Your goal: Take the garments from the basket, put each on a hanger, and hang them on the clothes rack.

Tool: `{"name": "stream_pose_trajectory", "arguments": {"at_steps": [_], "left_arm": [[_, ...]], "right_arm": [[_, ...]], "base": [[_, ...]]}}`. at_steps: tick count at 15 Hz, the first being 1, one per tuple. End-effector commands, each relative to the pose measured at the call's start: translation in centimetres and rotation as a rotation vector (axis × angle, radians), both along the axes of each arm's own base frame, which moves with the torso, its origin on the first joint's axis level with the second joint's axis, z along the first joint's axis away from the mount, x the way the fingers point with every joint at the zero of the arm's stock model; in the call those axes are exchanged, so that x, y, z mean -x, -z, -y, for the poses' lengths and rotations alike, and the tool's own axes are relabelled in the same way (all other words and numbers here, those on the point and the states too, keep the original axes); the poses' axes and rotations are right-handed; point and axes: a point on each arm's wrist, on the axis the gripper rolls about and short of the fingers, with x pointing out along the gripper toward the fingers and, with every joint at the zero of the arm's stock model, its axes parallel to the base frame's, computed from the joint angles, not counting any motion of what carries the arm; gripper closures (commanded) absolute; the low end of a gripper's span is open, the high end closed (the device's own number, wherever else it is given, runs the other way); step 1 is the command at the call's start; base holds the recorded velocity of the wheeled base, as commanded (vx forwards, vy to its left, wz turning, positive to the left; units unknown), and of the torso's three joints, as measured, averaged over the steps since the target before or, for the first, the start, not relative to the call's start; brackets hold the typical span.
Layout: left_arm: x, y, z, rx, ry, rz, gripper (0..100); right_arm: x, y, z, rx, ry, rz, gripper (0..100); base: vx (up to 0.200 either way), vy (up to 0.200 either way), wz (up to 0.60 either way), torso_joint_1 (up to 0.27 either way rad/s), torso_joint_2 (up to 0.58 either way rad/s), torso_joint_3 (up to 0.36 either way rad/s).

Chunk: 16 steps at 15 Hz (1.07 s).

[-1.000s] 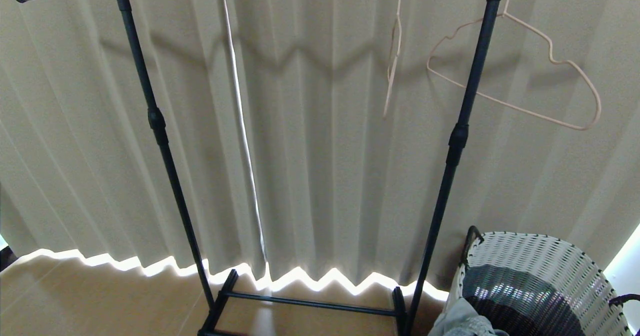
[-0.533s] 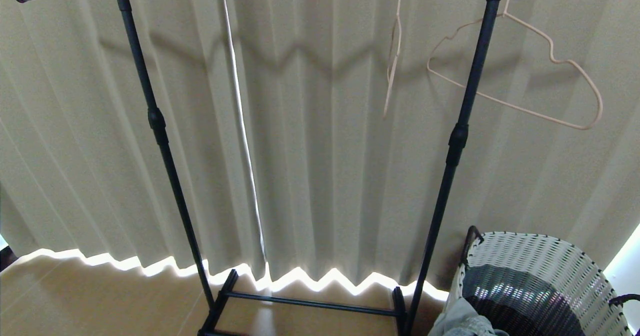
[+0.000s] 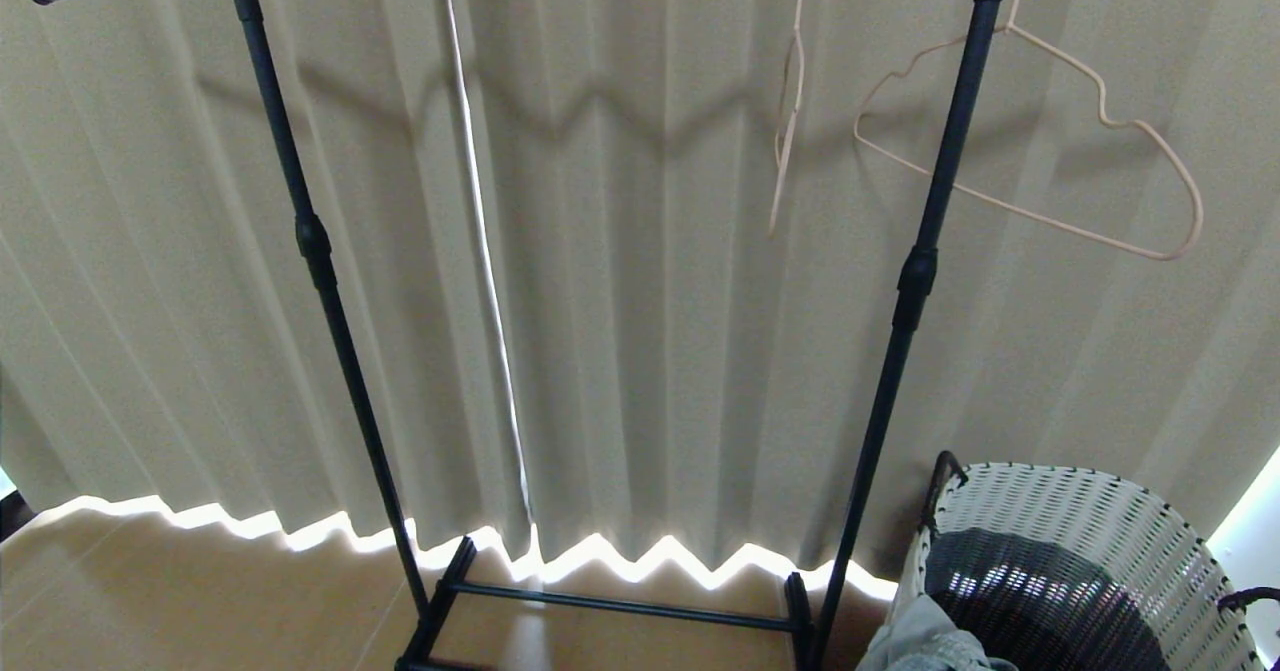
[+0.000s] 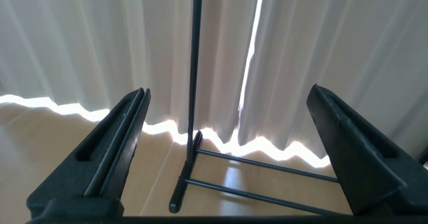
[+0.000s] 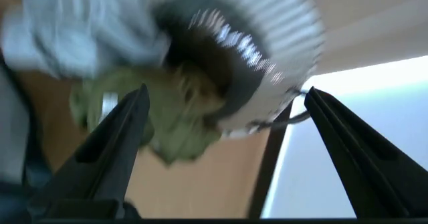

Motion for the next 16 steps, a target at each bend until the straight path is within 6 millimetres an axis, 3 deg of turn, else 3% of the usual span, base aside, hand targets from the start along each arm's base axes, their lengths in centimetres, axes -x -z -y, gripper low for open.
{"name": "stream_pose_trajectory", "arguments": {"at_steps": [1,8,13,16], "left_arm": [[0.0,0.0,0.0,0.0,0.0,-0.002,0],[0.0,0.0,0.0,0.0,0.0,0.0,0],[0.0,0.0,0.0,0.0,0.0,-0.002,0],[0.0,0.0,0.0,0.0,0.0,0.0,0]], "right_arm": [[-1.7,2.1,0.3,0.016,-0.019,-0.205,0],[-0.3,4.4,0.1,0.07,-0.103,-0.317,0],[-3.2,6.3,0.4,0.057,-0.106,-0.417,0],[-3.7,8.0,0.4,0.052,-0.109,-0.466,0]], "base": [[0.0,0.0,0.0,0.0,0.0,0.0],[0.0,0.0,0.0,0.0,0.0,0.0],[0.0,0.0,0.0,0.0,0.0,0.0],[0.0,0.0,0.0,0.0,0.0,0.0]]}}
